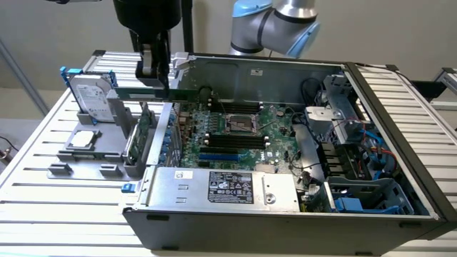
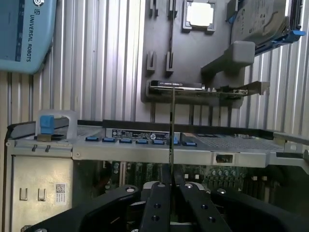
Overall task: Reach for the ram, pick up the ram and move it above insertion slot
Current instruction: 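Pick up the ram and move it above insertion slot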
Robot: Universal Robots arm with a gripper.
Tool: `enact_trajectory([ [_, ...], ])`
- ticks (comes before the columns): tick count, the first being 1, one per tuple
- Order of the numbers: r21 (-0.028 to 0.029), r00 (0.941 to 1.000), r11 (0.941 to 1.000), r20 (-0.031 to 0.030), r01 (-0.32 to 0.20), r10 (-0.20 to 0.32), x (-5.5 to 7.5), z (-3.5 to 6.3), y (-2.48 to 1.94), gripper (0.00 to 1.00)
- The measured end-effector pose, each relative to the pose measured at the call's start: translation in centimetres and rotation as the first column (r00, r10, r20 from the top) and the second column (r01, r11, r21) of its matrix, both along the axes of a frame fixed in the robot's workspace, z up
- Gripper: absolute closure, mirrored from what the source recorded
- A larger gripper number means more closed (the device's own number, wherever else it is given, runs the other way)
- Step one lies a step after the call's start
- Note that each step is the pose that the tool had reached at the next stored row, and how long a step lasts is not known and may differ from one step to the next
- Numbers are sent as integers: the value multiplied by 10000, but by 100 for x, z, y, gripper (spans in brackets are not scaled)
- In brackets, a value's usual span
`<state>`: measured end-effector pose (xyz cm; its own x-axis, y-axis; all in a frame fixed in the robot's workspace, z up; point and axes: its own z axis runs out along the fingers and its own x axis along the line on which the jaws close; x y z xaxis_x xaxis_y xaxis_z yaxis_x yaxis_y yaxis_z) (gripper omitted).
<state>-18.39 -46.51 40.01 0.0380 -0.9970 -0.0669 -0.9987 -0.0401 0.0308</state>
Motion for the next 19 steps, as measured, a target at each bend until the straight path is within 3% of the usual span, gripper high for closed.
enact_trajectory([
  [4, 43, 10000, 10000, 0, 0, 0, 149, 0, 8, 87],
  [9, 54, 10000, 10000, 2, -1, 1, 310, 0, 49, 87],
  [19, 54, 10000, 10000, 16, -1, 1, 556, -1, 216, 87],
])
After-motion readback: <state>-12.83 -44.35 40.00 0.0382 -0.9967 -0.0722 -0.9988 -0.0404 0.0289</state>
